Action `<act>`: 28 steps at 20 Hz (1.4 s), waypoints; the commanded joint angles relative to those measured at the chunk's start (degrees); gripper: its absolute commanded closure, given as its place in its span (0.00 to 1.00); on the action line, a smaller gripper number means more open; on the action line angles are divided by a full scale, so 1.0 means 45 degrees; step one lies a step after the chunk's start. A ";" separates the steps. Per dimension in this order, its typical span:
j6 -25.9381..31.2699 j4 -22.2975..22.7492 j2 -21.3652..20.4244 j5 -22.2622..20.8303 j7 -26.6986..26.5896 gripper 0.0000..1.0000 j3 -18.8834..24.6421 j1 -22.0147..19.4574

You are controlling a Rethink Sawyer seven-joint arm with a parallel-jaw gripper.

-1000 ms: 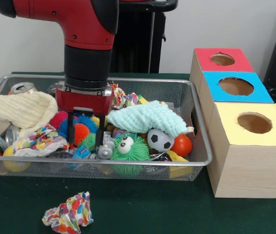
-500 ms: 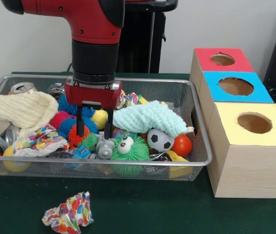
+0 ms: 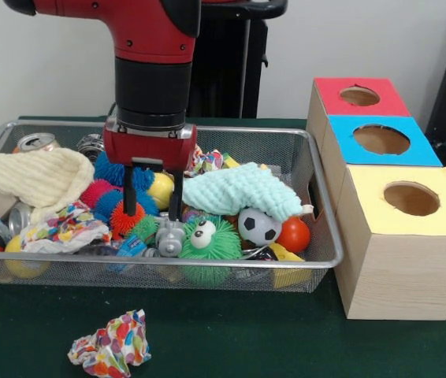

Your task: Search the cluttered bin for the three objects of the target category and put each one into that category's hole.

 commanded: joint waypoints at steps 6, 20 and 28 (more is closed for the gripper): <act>0.2471 0.0746 -0.0484 0.1255 -0.0598 0.00 0.0430 -0.0320; 0.1472 0.0579 -0.0110 0.0693 -0.0131 0.00 -0.0112 0.0046; 0.0522 0.0635 0.0246 0.0281 -0.0020 0.00 -0.0164 -0.0039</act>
